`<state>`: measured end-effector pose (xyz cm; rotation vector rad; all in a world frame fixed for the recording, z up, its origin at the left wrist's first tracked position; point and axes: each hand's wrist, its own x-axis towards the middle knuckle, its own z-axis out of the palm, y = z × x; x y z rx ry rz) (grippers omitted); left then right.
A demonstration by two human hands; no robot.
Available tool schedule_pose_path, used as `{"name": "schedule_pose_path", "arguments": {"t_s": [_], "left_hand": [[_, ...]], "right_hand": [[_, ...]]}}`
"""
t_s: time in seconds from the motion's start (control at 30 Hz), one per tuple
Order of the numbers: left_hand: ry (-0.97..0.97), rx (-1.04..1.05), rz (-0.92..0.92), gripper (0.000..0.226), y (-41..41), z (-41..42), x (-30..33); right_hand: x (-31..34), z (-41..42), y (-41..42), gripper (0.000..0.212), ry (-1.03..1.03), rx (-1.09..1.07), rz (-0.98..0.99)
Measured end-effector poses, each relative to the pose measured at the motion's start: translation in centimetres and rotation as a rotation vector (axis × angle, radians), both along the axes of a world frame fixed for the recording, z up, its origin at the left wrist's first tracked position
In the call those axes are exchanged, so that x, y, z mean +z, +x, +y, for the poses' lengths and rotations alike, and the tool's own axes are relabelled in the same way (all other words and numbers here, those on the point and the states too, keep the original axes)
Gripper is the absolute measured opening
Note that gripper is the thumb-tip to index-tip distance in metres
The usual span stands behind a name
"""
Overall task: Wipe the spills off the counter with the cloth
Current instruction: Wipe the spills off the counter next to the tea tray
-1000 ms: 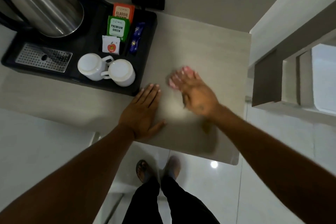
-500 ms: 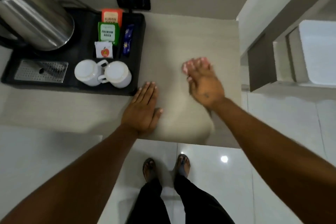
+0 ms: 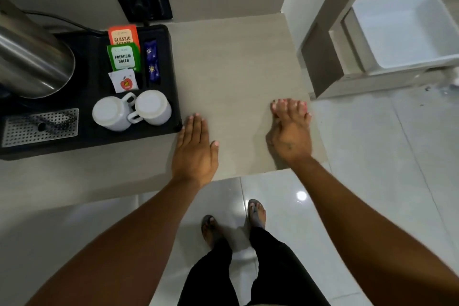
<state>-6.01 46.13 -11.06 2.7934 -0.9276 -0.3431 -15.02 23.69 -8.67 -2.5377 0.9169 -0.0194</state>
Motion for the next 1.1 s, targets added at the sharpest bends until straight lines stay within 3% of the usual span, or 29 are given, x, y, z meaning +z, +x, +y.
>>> {"name": "schedule_pose_path", "arguments": {"t_s": [0.13, 0.2, 0.4, 0.57, 0.7, 0.83, 0.97, 1.1], "left_hand": [[-0.005, -0.075, -0.003, 0.066, 0.6, 1.4, -0.2], [-0.012, -0.115, -0.015, 0.066, 0.8, 1.6, -0.2], [0.028, -0.142, -0.038, 0.072, 0.6, 1.2, 0.2], [0.028, -0.145, -0.038, 0.075, 1.2, 1.2, -0.1], [0.016, -0.146, -0.030, 0.075, 1.2, 1.0, -0.1], [0.037, -0.153, -0.015, 0.074, 0.6, 1.9, -0.4], [0.008, -0.145, -0.043, 0.073, 1.0, 1.7, -0.6], [-0.050, -0.134, -0.054, 0.070, 0.7, 1.5, -0.4]], "right_hand": [[-0.6, 11.5, -0.2, 0.066, -0.013, 0.078, -0.034], [-0.6, 12.8, -1.6, 0.069, -0.034, 0.076, -0.005], [1.2, 3.9, -6.1, 0.059, -0.012, -0.105, 0.074], [0.9, -2.1, 2.3, 0.055, -0.084, -0.131, 0.083], [0.0, 1.6, 8.6, 0.053, -0.075, 0.030, 0.040], [-0.8, 9.4, 3.3, 0.053, -0.132, 0.257, 0.018], [-0.1, 6.4, -1.9, 0.056, -0.061, 0.025, 0.040], [0.9, -2.1, 3.7, 0.060, -0.085, -0.056, 0.080]]}}
